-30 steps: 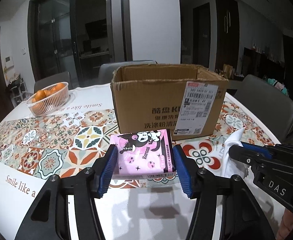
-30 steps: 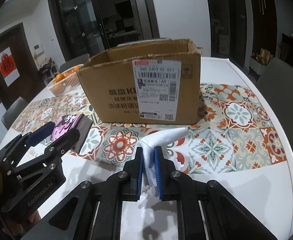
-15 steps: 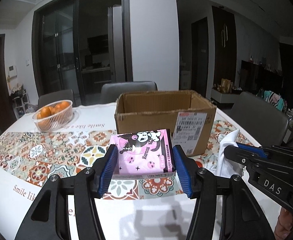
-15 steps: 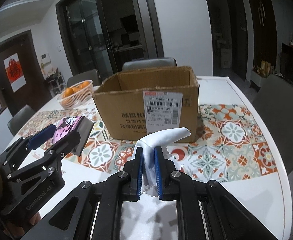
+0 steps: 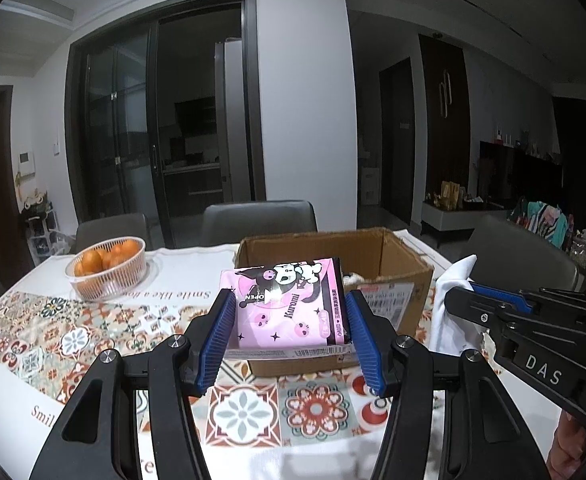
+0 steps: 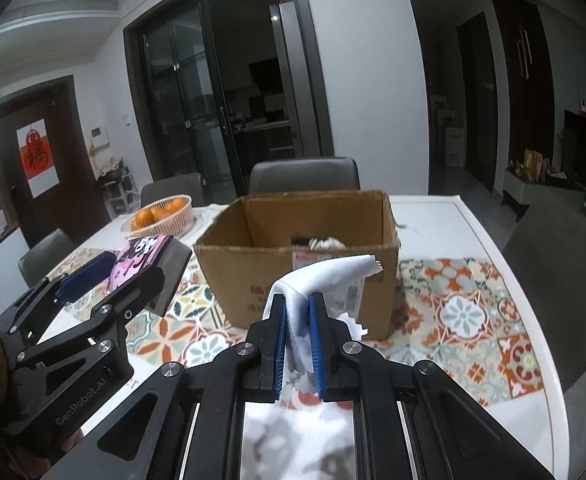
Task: Organize soft objects
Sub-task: 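Lift the tissue pack and white cloth and carry them over the box, then open both tools to drop the tissue pack and cloth into the box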
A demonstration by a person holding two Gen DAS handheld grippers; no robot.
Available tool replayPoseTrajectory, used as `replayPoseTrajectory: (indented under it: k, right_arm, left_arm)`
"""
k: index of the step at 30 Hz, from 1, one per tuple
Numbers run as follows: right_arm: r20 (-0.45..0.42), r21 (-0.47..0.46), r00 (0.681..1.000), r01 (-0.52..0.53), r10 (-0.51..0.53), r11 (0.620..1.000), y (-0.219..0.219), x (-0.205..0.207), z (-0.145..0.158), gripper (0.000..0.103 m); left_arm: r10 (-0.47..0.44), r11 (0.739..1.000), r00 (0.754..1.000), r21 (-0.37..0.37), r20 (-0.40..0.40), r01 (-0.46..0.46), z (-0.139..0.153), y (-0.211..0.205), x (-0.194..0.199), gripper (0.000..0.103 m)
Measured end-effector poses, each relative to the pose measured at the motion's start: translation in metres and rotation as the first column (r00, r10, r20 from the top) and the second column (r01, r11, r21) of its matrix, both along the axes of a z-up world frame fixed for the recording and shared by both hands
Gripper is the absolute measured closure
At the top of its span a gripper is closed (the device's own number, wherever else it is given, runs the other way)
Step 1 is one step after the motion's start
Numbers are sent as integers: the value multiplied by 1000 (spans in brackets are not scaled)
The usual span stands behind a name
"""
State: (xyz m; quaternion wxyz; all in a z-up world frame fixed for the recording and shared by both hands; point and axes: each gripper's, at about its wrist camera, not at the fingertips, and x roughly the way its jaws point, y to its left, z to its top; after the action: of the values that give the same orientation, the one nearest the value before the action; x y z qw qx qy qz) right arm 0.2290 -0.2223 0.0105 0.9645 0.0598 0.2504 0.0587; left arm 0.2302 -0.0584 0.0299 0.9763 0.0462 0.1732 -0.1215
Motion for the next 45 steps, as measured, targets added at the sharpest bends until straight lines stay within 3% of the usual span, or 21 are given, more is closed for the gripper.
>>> replayPoseTrajectory:
  k: [18, 31, 39, 45]
  right_arm:
    - [89, -12, 996, 5, -4, 1000, -7, 47, 26, 90]
    - [130, -30, 991, 15, -11, 999, -12, 91, 33, 90]
    - [111, -37, 994, 18, -14, 999, -17, 122, 27, 90]
    - [29, -27, 1000, -2, 2, 1000, -21, 146, 7, 90]
  left_arm:
    - [-7, 1000, 998, -6, 67, 7, 17, -6, 53, 47]
    - [-18, 1000, 996, 1, 91, 18, 12, -16, 92, 47]
    - [-32, 999, 999, 13, 41, 32, -3, -27, 125, 47]
    - [-40, 999, 999, 34, -36, 41, -23, -37, 146, 47]
